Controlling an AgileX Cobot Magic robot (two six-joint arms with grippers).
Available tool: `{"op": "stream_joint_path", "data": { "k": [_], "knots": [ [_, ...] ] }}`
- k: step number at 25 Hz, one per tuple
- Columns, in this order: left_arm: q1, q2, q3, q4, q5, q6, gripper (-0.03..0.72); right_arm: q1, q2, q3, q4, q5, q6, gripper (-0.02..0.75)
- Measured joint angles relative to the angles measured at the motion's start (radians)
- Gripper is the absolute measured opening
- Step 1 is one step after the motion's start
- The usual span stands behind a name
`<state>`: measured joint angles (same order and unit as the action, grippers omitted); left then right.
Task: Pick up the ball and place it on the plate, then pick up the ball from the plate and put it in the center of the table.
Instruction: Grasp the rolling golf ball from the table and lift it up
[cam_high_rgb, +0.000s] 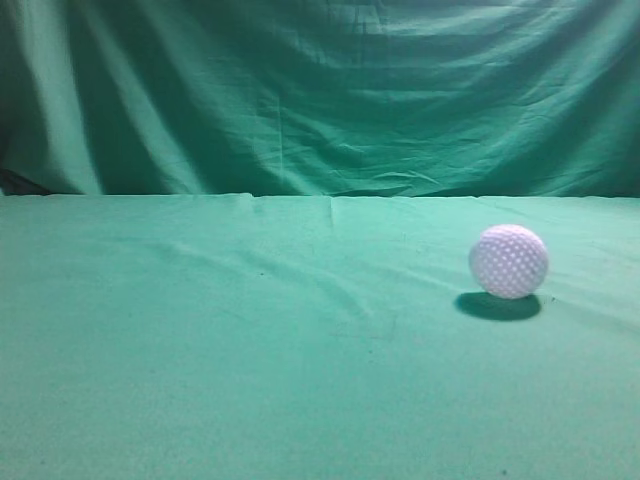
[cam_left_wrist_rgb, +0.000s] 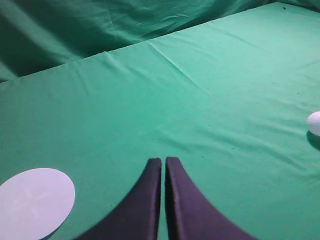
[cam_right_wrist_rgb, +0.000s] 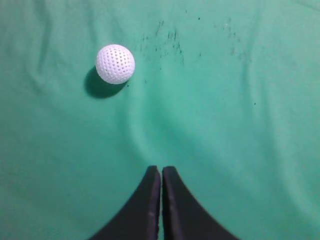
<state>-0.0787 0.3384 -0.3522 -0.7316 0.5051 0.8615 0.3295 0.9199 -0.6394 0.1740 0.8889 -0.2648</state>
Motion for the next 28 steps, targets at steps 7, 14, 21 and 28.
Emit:
{"op": "stream_joint_path", "data": {
  "k": [7,14,21,28],
  "knots": [
    [0.0,0.0,0.005,0.0,-0.013,0.0,0.0,0.098,0.134,-0.075,-0.006,0.0,0.008,0.0],
    [0.0,0.0,0.005,0.004,-0.013,0.0,0.0,0.277,0.292,-0.173,-0.185,-0.026,0.173,0.0],
    [0.0,0.0,0.005,0.007,-0.013,0.0,0.0,0.302,0.47,-0.249,-0.187,-0.041,0.191,0.047],
    [0.0,0.0,0.005,0.007,-0.013,0.0,0.0,0.302,0.576,-0.277,-0.183,-0.131,0.187,0.347]
  ]
}}
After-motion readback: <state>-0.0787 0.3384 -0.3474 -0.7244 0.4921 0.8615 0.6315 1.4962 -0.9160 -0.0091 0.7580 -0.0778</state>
